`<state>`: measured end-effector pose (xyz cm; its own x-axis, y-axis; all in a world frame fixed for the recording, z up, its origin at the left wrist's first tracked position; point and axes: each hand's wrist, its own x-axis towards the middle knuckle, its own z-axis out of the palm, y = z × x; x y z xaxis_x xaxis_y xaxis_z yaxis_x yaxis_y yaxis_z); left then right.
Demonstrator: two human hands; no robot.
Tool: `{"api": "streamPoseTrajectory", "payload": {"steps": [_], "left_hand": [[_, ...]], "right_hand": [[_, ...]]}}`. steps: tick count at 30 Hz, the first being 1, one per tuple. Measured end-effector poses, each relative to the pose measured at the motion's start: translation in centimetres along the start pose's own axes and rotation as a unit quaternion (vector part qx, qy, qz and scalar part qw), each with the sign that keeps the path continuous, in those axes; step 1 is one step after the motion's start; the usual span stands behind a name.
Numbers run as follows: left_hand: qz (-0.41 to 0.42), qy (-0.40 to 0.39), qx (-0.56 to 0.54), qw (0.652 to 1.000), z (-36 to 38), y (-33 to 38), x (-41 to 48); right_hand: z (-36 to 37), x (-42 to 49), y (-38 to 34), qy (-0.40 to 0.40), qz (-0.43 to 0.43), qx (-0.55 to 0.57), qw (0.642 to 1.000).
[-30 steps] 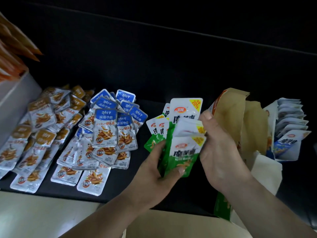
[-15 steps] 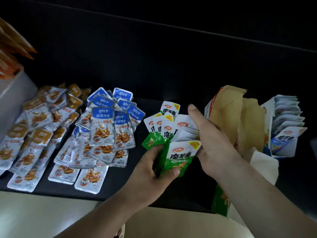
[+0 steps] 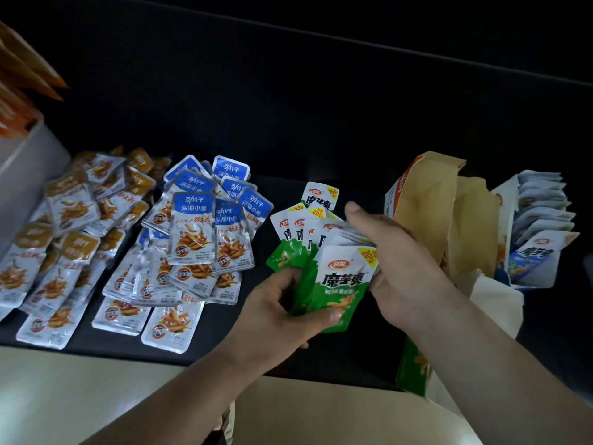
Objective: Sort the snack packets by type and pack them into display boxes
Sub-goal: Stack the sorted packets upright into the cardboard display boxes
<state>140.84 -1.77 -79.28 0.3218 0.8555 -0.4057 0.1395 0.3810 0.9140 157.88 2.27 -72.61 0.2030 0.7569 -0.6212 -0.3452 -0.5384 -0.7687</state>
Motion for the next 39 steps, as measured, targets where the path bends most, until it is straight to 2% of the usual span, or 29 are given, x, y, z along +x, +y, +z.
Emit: {"api": "streamPoseTrajectory", "payload": {"steps": [6, 9, 16, 22, 26, 29, 31, 33, 36, 39], "left_hand": [[0.009, -0.012, -0.036, 0.999, -0.2, 0.2, -0.1], [0.002, -0.019, -0.035, 0.999, -0.2, -0.2, -0.2], [0.006, -0.069, -0.002, 0.998, 0.1, 0.2, -0.6], [0.058, -0.068, 0.079, 0.993, 0.4, 0.9, -1.0], [0.063, -0.052, 0.085, 0.993, 1.0, 2.4, -1.3], [0.056, -0.062, 0.085, 0.993, 1.6, 4.0, -2.1], [0.072, -0.077, 0.082, 0.991, 2.5, 5.8, -3.0], [0.106, -0.082, 0.071, 0.988, 4.0, 7.4, -3.8], [0.139, -0.123, 0.063, 0.981, 6.8, 9.3, -4.9], [0.119, -0.176, 0.140, 0.967, 8.9, 11.4, -5.0]], "right_hand": [[-0.3, 0.1, -0.2, -0.013, 0.023, -0.031, 0.999], [-0.4, 0.4, 0.2, -0.002, 0.028, -0.004, 1.000], [-0.4, 0.7, 0.7, 0.019, 0.026, 0.002, 0.999], [0.1, 0.7, 1.2, 0.037, 0.096, 0.065, 0.993], [-0.5, -1.6, -0.1, -0.010, 0.049, 0.127, 0.991], [-1.1, -4.6, -0.6, -0.063, -0.008, 0.049, 0.997], [-1.9, -6.6, -0.4, -0.051, -0.048, -0.039, 0.997], [-2.7, -8.3, -0.4, -0.030, -0.068, -0.066, 0.995], [-4.1, -10.6, -1.8, 0.000, -0.072, -0.009, 0.997], [-6.7, -11.9, -2.9, 0.020, -0.074, 0.048, 0.996]]}}
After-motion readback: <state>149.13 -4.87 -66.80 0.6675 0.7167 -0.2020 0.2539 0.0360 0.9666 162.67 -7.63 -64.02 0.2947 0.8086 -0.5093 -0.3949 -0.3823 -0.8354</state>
